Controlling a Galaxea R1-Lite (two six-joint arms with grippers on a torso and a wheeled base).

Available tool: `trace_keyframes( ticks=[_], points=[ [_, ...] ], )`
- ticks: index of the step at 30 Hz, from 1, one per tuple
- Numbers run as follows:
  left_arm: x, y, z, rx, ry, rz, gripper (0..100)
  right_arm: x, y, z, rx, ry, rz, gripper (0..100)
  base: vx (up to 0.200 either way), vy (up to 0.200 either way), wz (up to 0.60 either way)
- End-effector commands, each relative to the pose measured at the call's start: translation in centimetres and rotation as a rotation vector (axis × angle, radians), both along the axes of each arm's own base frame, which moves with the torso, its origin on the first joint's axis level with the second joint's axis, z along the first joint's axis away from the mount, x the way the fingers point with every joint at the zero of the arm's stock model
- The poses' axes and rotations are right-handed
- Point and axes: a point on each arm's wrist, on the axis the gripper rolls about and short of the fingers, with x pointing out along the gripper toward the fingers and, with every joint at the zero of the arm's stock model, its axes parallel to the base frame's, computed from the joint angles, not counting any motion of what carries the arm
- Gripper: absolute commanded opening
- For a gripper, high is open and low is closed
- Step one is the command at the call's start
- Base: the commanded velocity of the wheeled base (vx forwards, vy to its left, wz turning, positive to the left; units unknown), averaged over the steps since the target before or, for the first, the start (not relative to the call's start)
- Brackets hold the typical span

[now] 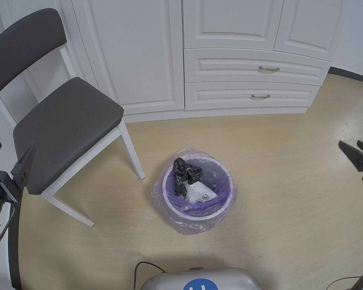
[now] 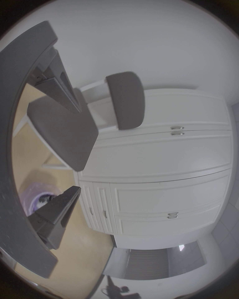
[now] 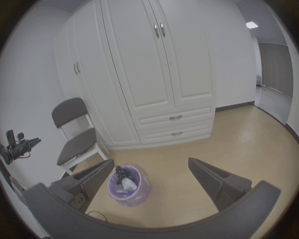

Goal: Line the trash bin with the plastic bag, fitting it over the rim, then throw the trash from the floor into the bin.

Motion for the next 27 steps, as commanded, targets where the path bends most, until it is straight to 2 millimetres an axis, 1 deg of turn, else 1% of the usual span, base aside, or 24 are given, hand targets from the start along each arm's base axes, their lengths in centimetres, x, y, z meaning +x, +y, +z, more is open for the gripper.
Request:
trace_keyframes(
  ticks=[1, 5, 7, 11, 12, 14, 16, 17, 18, 19, 20, 21, 23, 24, 25, 27],
  points=[
    [-2.9, 2.0, 1.1, 0.028, -0.11, 0.107, 100, -4.4, -0.9, 2.3, 0.037, -0.187, 0.001, 100, 0.0, 0.0, 0.0],
    [-4.4, 2.7, 1.2, 0.039, -0.129, 0.146, 100, -5.9, -1.2, 2.8, 0.053, -0.248, -0.004, 100, 0.0, 0.0, 0.0],
    [-5.5, 3.1, 1.2, 0.039, -0.139, 0.161, 100, -6.9, -1.5, 3.1, 0.059, -0.293, -0.015, 100, 0.0, 0.0, 0.0],
    [-6.9, 3.5, 1.3, 0.033, -0.158, 0.172, 100, -8.7, -1.9, 3.5, 0.065, -0.363, -0.03, 100, 0.0, 0.0, 0.0],
    [-7.4, 3.6, 1.2, 0.031, -0.167, 0.18, 100, -9.4, -2.0, 3.5, 0.068, -0.392, -0.042, 100, 0.0, 0.0, 0.0],
    [-8.1, 3.8, 1.1, 0.027, -0.179, 0.195, 100, -10.2, -2.2, 3.5, 0.066, -0.422, -0.073, 100, 0.0, 0.0, 0.0],
    [-8.8, 4.0, 0.9, 0.029, -0.179, 0.21, 100, -11.1, -2.4, 3.5, 0.06, -0.456, -0.118, 100, 0.0, 0.0, 0.0],
    [-8.8, 4.0, 0.9, 0.029, -0.179, 0.21, 100, -11.1, -2.4, 3.5, 0.06, -0.456, -0.118, 100, 0.0, 0.0, 0.0],
    [-9.4, 4.1, 0.8, 0.03, -0.184, 0.221, 100, -12.1, -2.4, 3.4, 0.056, -0.494, -0.156, 100, 0.0, 0.0, 0.0],
    [-9.4, 4.1, 0.8, 0.031, -0.182, 0.223, 100, -12.3, -2.4, 3.4, 0.055, -0.5, -0.159, 100, 0.0, 0.0, 0.0],
    [-9.8, 4.2, 0.7, 0.031, -0.187, 0.228, 100, -13.2, -2.4, 3.3, 0.054, -0.532, -0.172, 100, 0.0, 0.0, 0.0],
    [-9.8, 4.2, 0.7, 0.031, -0.187, 0.228, 100, -13.2, -2.4, 3.3, 0.054, -0.532, -0.172, 100, 0.0, 0.0, 0.0],
    [-10.5, 4.3, 0.6, 0.03, -0.201, 0.236, 100, -15.1, -2.5, 2.7, 0.053, -0.559, -0.171, 100, 0.0, 0.0, 0.0],
    [-10.6, 4.3, 0.6, 0.029, -0.205, 0.236, 100, -15.4, -2.5, 2.6, 0.053, -0.56, -0.171, 100, 0.0, 0.0, 0.0],
    [-10.8, 4.4, 0.5, 0.027, -0.213, 0.242, 100, -16.1, -2.5, 2.0, 0.052, -0.554, -0.17, 100, 0.0, 0.0, 0.0],
    [-11.2, 4.4, 0.4, 0.026, -0.22, 0.252, 100, -17.0, -2.5, 1.3, 0.051, -0.542, -0.166, 100, 0.0, 0.0, 0.0]
  ],
)
